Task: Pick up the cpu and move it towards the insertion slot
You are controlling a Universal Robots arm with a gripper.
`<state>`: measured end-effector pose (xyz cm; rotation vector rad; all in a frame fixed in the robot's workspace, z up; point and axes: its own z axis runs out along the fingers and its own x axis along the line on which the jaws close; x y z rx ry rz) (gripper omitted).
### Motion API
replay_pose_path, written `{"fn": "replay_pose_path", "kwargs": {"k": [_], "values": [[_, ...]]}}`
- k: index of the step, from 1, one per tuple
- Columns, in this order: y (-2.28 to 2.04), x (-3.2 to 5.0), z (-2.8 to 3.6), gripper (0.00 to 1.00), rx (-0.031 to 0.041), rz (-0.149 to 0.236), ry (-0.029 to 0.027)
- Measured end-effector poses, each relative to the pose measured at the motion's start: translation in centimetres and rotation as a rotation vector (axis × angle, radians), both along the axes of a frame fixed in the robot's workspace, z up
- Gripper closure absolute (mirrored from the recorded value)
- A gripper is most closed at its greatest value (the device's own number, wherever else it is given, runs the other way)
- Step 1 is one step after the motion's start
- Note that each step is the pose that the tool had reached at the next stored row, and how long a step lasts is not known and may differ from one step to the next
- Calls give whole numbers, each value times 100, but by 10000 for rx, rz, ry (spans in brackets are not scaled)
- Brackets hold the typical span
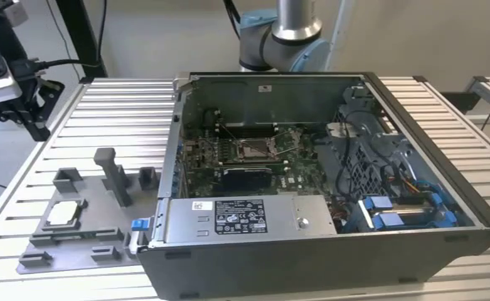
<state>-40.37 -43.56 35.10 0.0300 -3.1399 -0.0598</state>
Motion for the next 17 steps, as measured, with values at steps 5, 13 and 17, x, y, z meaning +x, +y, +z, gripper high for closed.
{"fn": "replay_pose_path", "kwargs": {"k": [5,13,17], "values": [[-36,-68,-18,100,1,0,-1],[-46,-116,-34,100,1,13,-1],[-46,-116,-34,100,1,19,-1]]}}
